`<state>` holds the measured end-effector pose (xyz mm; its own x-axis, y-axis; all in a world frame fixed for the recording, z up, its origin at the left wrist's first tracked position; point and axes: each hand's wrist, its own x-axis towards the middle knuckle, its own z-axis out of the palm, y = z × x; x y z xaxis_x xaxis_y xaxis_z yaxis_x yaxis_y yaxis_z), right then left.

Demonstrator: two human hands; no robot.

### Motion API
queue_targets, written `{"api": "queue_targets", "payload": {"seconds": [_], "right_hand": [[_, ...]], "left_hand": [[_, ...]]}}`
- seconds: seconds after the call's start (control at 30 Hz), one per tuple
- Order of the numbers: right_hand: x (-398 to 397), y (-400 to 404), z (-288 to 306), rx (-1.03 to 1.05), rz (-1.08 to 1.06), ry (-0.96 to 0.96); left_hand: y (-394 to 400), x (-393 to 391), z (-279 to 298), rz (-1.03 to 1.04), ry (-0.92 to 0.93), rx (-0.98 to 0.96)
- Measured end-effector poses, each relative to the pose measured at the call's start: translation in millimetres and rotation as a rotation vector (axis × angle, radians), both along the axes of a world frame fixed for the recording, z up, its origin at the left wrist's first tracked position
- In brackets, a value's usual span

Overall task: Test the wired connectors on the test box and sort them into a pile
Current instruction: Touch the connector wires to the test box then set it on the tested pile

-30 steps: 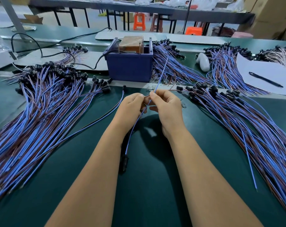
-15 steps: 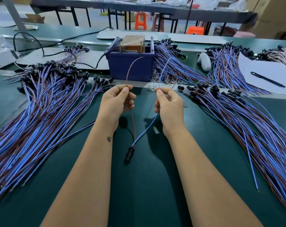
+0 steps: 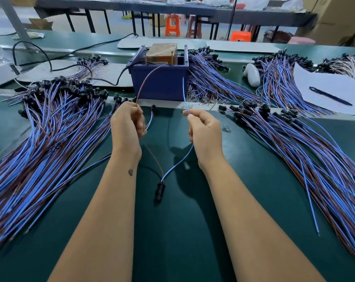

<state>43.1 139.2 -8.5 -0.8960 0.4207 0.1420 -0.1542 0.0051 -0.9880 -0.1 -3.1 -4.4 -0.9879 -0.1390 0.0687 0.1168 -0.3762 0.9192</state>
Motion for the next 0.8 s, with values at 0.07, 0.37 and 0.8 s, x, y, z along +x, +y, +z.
{"api": "queue_targets", "payload": {"seconds": [0.07,0.37,0.8], "right_hand": [[0.1,-0.1,0.1,-0.010,-0.022,0.003],[0.9,-1.0,0.8,-0.015,-0.072,0.003],[1.5,-0.7,0.7,-0.068,-0.057,0.038]], "left_hand": [[0.9,-2.0,-0.8,0.040,-0.028,-0.051],[4.2,-1.1,-3.1,0.043,0.015,-0.115],[6.8,-5.2,-6.4,0.112,-0.081,-0.212]]}}
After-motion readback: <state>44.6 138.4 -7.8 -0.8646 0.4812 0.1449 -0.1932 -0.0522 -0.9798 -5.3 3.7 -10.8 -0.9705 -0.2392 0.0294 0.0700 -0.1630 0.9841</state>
